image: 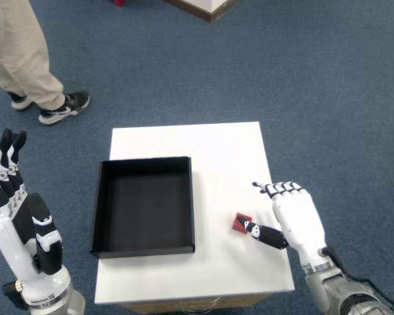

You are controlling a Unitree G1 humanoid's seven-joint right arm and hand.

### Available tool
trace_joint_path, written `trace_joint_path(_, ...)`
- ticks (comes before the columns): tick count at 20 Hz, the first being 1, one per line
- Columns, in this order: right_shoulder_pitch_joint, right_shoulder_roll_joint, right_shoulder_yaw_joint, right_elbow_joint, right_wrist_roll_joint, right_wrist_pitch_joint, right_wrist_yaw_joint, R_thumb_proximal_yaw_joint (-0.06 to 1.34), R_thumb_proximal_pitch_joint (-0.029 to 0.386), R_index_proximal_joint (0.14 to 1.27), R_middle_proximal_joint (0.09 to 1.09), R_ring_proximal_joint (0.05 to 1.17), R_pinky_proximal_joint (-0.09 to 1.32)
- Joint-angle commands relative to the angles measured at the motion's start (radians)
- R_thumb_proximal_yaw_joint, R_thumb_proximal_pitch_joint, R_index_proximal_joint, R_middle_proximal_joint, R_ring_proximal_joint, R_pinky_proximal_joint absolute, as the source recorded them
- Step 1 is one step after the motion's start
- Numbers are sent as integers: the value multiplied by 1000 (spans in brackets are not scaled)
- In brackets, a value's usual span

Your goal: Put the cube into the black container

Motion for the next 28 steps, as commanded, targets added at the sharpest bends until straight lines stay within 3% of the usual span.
trace_joint_path(1, -18, -6, -9, -27, 26, 20, -10, 546, -21, 460, 604, 588, 565)
trace_joint_path(8, 5, 26, 7, -44, 11, -10, 3, 574, -8, 449, 530, 498, 470)
trace_joint_path(14, 29, 29, 18, -46, -2, -12, -6, 571, 83, 441, 516, 470, 417)
trace_joint_path(28, 20, 23, -9, -15, 18, 74, 132, 554, 77, 421, 473, 413, 331)
